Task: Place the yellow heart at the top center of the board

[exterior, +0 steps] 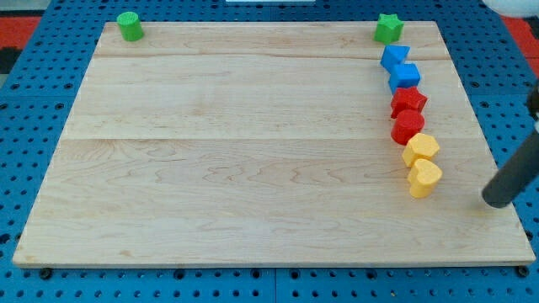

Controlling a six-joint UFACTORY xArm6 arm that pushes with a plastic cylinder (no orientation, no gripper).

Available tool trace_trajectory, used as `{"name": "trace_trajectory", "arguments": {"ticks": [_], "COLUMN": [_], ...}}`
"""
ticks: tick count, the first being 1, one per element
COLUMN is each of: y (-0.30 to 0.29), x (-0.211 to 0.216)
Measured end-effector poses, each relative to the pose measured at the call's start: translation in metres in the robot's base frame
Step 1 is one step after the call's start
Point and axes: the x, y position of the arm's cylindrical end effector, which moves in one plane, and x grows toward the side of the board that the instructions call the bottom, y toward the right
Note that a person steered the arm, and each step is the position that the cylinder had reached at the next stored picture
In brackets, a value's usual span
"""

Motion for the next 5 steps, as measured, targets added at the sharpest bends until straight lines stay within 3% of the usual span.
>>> {"name": "trace_trajectory", "arguments": {"ticks": [5], "y": [-0.097], "x": [-0.015]}}
